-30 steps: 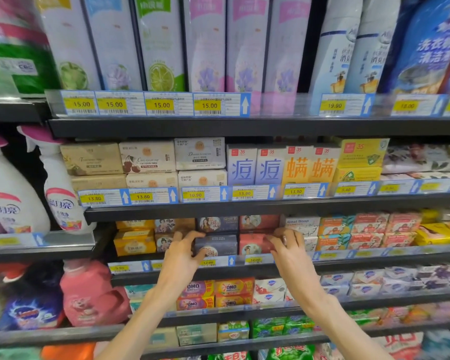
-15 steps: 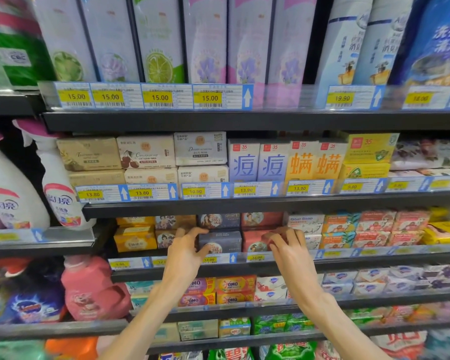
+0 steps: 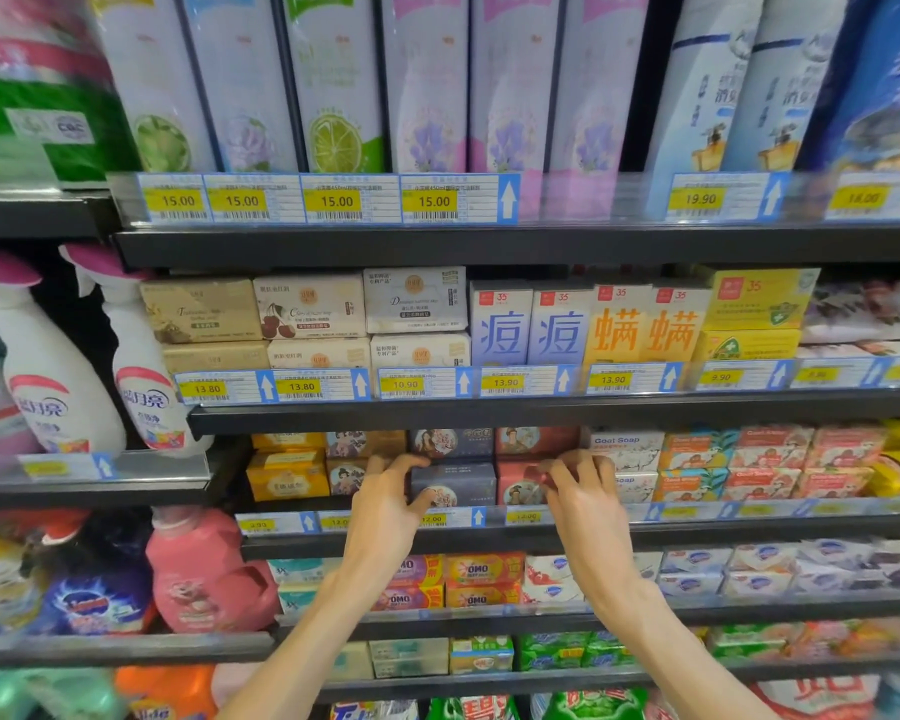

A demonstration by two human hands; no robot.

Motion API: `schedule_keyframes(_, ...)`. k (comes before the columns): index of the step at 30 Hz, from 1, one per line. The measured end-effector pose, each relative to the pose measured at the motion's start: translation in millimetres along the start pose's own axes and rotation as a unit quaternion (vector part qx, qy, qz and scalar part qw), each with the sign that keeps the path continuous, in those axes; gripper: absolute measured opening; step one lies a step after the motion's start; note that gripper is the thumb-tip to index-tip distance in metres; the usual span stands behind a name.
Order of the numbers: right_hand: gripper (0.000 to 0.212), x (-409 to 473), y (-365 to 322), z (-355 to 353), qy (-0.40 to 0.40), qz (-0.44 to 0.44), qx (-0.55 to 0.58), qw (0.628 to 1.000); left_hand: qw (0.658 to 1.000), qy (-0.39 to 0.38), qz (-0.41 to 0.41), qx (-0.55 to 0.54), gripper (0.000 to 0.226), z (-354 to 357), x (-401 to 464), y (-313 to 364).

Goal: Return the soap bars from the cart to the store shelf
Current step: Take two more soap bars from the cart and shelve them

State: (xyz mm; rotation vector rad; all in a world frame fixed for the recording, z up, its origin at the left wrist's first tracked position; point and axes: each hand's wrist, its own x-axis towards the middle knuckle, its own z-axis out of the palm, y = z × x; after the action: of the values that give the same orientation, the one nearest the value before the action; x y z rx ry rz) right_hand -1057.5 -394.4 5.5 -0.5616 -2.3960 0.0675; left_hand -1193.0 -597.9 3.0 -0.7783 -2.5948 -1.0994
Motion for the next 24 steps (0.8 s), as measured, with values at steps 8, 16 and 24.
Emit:
schedule_keyframes(8, 0.029, -1.1, 2.8, 2.8, -0.024, 0.004, 0.0, 1.0, 1.0, -0.006, -0.005, -0.002, 0.036, 1.3, -1.3, 1.1)
schedule_keyframes(16, 0.024, -12.6, 0.4, -15.4, -0.013, -0.058, 0.055, 0.997, 0.996, 0.009, 0.062, 0.07, 0.043, -11.1, -17.3, 4.7)
schedule_keyframes(24, 0.029, -28.7, -35.9, -23.9, -0.137, -0.226, 0.078, 0.961, 0.986, 0.02, 0.069, 0.149, 0.041, -51.5, -106.3, -9.8)
